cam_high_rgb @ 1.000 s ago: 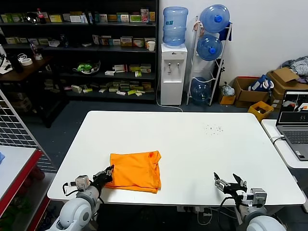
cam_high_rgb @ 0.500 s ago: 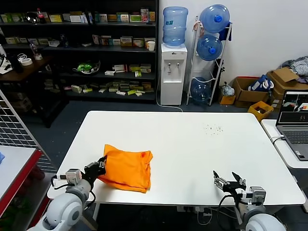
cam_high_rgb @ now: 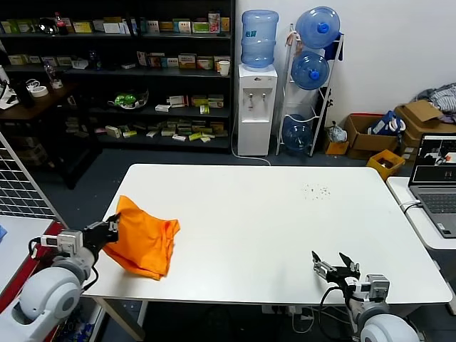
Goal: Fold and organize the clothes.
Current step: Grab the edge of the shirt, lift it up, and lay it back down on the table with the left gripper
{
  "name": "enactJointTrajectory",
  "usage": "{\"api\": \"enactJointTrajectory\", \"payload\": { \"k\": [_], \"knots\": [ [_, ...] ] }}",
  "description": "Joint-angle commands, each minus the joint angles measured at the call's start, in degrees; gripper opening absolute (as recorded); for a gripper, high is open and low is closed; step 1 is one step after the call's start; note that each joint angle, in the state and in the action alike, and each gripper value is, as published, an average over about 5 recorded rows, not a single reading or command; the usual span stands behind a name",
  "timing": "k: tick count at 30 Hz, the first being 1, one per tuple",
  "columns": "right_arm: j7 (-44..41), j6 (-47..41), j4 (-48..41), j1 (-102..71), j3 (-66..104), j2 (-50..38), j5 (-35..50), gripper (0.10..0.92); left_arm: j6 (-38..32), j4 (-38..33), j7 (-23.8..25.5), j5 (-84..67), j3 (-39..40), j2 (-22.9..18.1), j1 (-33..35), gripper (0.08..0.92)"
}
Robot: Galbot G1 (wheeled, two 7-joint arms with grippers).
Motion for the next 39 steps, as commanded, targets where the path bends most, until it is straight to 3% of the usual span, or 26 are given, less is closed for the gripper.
{"api": "enactJointTrajectory", "payload": {
  "k": [1, 6, 9, 12, 15, 19, 23, 28, 39],
  "knots": [
    [-0.06, 0.36, 0.00, 0.17, -0.29, 0.14, -0.14, 0.823, 0.61, 3.60, -0.37, -1.22, -6.21, 7.63, 1.05, 0.104],
    [0.00, 0.37, 0.86, -0.66, 0.25, 1.09, -0.97, 0.823, 0.66, -0.97, -2.59, -4.98, -2.43, 5.03, -0.07, 0.104],
    [0.04, 0.35, 1.47, -1.77, 1.43, 2.10, -1.78, 0.823, 1.58, -7.56, -9.18, -13.98, 7.49, -0.11, -4.11, 0.104],
    [0.13, 0.32, 1.94, -3.22, 2.94, 3.37, -2.95, 0.823, 2.17, -11.31, -18.42, -22.09, 22.66, -9.58, -12.88, 0.104],
    [0.40, 0.09, 2.59, -4.61, 4.28, 4.91, -3.83, 0.823, 2.20, -8.08, -23.97, -26.10, 35.19, -21.33, -22.09, 0.104],
    [0.80, -0.34, 3.62, -5.80, 5.40, 6.86, -4.59, 0.823, 2.22, 2.41, -25.85, -26.63, 42.43, -35.91, -29.89, 0.104],
    [1.17, -0.79, 4.27, -6.10, 5.91, 7.91, -4.84, 0.823, 2.32, 13.40, -24.76, -24.18, 44.10, -45.76, -34.15, 0.104],
    [1.30, -0.95, 4.20, -6.06, 6.27, 7.79, -4.60, 0.823, 2.08, 21.00, -21.43, -19.11, 44.28, -49.67, -35.16, 0.104],
    [1.59, -1.33, 4.10, -5.30, 6.84, 6.44, -3.32, 0.823, 1.60, 23.86, -18.72, -13.38, 44.39, -51.79, -33.35, 0.104]
  ]
}}
